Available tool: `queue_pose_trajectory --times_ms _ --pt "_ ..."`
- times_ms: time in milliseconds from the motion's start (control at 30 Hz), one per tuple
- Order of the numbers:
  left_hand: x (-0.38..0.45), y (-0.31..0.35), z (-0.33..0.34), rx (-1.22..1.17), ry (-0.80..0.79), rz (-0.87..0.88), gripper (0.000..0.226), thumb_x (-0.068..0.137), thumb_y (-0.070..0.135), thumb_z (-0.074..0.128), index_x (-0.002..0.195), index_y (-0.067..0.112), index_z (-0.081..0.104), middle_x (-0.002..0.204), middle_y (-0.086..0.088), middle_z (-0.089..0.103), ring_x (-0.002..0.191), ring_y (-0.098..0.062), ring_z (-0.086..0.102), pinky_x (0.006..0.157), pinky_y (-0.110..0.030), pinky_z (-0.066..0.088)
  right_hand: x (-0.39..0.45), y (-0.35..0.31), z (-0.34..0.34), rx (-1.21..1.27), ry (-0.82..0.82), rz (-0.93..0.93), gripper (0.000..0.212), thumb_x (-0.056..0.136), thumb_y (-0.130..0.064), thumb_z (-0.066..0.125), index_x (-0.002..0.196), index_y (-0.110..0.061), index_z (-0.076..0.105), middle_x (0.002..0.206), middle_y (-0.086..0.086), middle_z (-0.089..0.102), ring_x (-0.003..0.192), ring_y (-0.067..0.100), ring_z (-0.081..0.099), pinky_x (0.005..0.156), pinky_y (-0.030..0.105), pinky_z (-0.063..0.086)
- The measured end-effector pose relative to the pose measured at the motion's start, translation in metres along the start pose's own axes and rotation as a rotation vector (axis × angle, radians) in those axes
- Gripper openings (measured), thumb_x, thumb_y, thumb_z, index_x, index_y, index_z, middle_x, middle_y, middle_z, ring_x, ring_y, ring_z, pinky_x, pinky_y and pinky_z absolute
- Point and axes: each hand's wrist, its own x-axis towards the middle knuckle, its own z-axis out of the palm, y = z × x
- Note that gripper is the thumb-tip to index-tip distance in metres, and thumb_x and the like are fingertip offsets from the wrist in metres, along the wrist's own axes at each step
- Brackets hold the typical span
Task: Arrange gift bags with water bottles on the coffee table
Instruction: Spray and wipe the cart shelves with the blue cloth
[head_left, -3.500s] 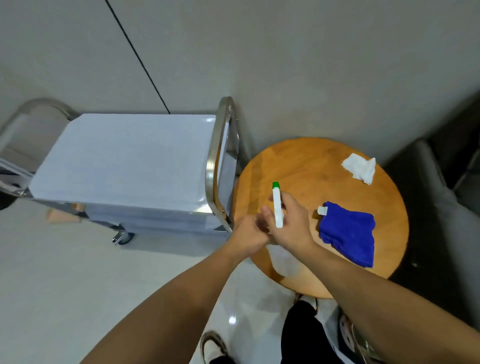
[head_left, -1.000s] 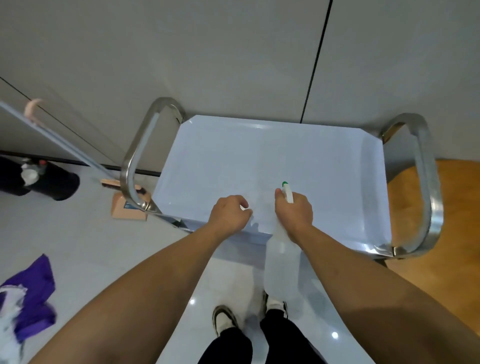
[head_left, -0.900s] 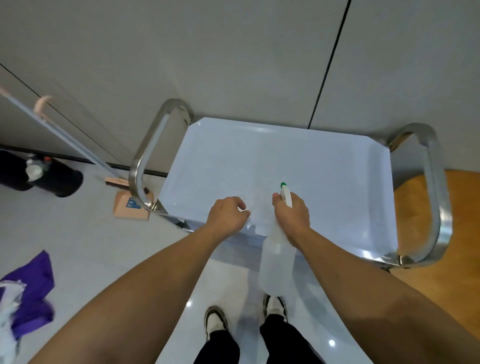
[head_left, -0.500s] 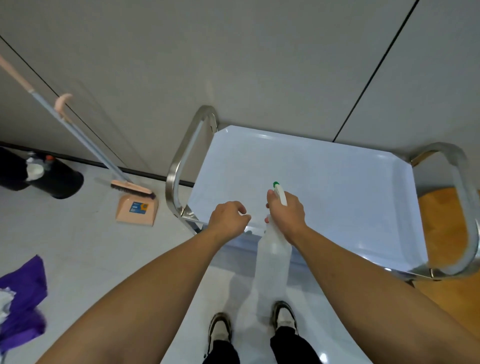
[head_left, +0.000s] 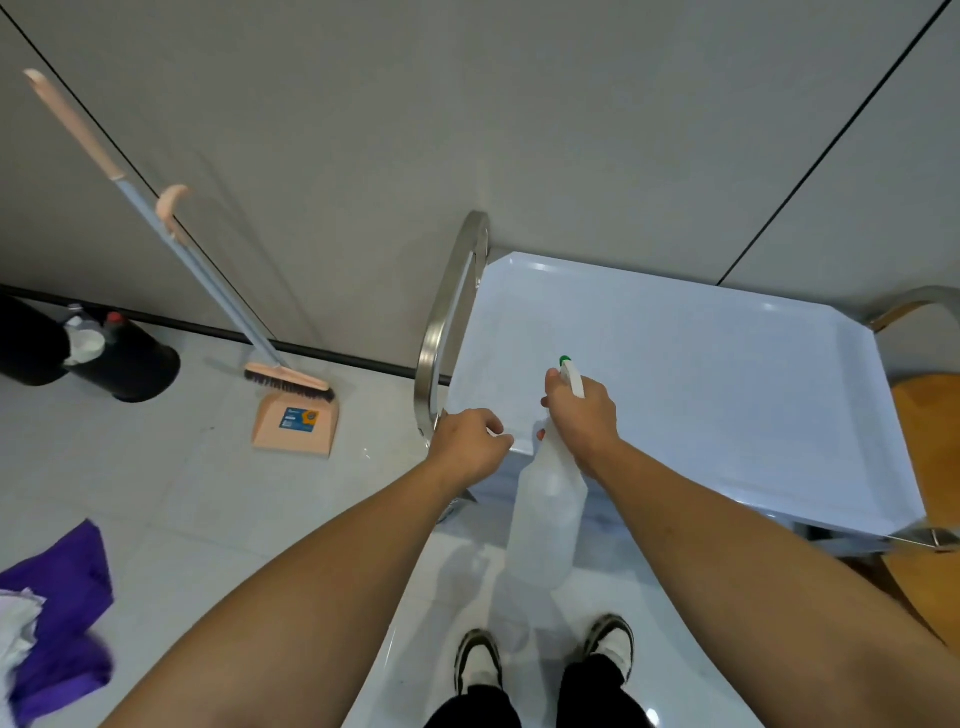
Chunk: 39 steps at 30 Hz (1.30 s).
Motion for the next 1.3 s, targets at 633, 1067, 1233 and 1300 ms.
queue_pose_trajectory --times_ms 633,1067,1233,1300 --pt "-0.034 -0.052 0.049 -0.014 -0.03 -0.058 0.015 0.094 0.022 0.059 0.102 0.018 0.071 0.102 -0.003 0.069 0.096 -0.026 0.064 0.083 -0.032 0.054 -0.028 0.048 0.027 -0.111 0.045 -0.08 0.045 0.099 -0.05 0.045 0.066 -0.02 0.053 0.064 0.003 0.064 0.068 0.029 0.071 0.077 0.047 0.058" --pt "-0.037 -0.117 0.16 0.031 0.093 -0.081 0.039 0.095 0.03 0.063 0.131 0.017 0.062 0.123 -0.007 0.067 0.109 -0.028 0.062 0.089 -0.031 0.049 -0.02 0.22 0.053 -0.27 -0.023 -0.221 0.041 0.099 -0.055 0.042 0.08 -0.023 0.059 0.07 0.002 0.063 0.069 0.025 0.065 0.07 0.048 0.058" --pt "0.005 -0.142 0.193 0.058 0.126 0.016 0.04 0.096 0.029 0.063 0.134 0.017 0.06 0.126 -0.007 0.064 0.113 -0.027 0.06 0.093 -0.031 0.048 0.027 0.255 0.083 -0.261 0.004 -0.184 0.041 0.099 -0.056 0.042 0.078 -0.025 0.058 0.072 0.003 0.065 0.072 0.027 0.066 0.072 0.047 0.058" --pt "0.021 -0.154 0.203 0.097 0.126 0.041 0.043 0.096 0.029 0.062 0.137 0.017 0.058 0.13 -0.008 0.062 0.117 -0.028 0.057 0.095 -0.032 0.046 0.047 0.265 0.096 -0.242 0.015 -0.177 0.04 0.098 -0.057 0.042 0.077 -0.026 0.057 0.073 0.003 0.065 0.072 0.028 0.067 0.073 0.048 0.059"
